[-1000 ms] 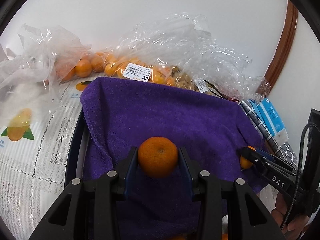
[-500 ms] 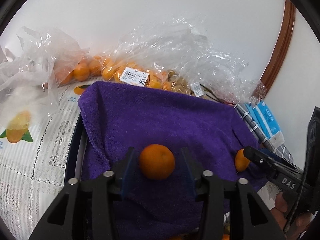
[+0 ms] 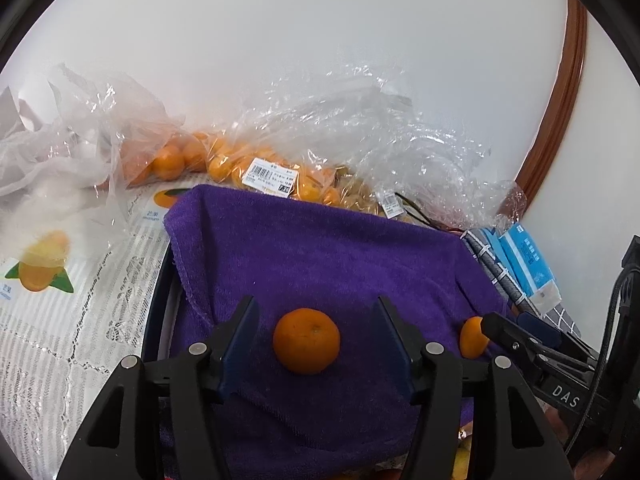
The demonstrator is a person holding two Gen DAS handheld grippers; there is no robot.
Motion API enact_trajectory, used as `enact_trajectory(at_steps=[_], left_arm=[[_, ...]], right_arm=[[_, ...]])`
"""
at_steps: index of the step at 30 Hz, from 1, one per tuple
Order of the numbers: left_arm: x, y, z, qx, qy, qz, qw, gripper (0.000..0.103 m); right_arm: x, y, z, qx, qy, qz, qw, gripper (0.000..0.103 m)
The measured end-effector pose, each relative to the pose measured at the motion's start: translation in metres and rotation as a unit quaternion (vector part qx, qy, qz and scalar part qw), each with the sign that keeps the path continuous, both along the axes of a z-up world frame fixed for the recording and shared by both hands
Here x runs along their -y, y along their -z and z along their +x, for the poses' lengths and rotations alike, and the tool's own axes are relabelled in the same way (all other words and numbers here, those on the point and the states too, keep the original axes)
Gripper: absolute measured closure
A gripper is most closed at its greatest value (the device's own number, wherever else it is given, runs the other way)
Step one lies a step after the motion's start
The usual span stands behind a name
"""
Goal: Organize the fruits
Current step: 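Open both grippers to drop the oranges onto the purple towel, then grasp the large leafy tangerine with the right gripper while the left grasps an orange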
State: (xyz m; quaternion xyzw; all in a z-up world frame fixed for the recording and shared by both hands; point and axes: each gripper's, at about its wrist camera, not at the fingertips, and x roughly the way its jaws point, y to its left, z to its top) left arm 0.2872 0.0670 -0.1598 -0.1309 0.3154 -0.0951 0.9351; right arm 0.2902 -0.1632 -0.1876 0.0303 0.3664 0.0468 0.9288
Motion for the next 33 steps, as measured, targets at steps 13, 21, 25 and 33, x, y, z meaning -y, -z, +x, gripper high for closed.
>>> enact_trajectory(at_steps=[13,21,25,33], left_arm=[[0.003,-0.003,-0.002,0.003,0.017,-0.008,0.9998,0.046],[-0.007,-0.005,-0.003,0.000,0.012,-0.036,0.9993,0.046],[-0.007,-0.007,-0.005,0.004,0.011,-0.034,0.9993,0.046],[-0.018,-0.012,-0.021,0.006,0.006,-0.057,0.9983,0.046]], right_arm=[[-0.003,-0.015,-0.024,0.025,-0.027,0.006,0.999,0.027],[-0.001,-0.006,-0.068,-0.037,-0.035,0.027,0.998,0.037],[-0.003,-0.004,-0.097,-0.051,-0.050,0.036,0.997,0.038],[-0.025,0.014,-0.120,-0.081,-0.089,0.038,0.992,0.038]])
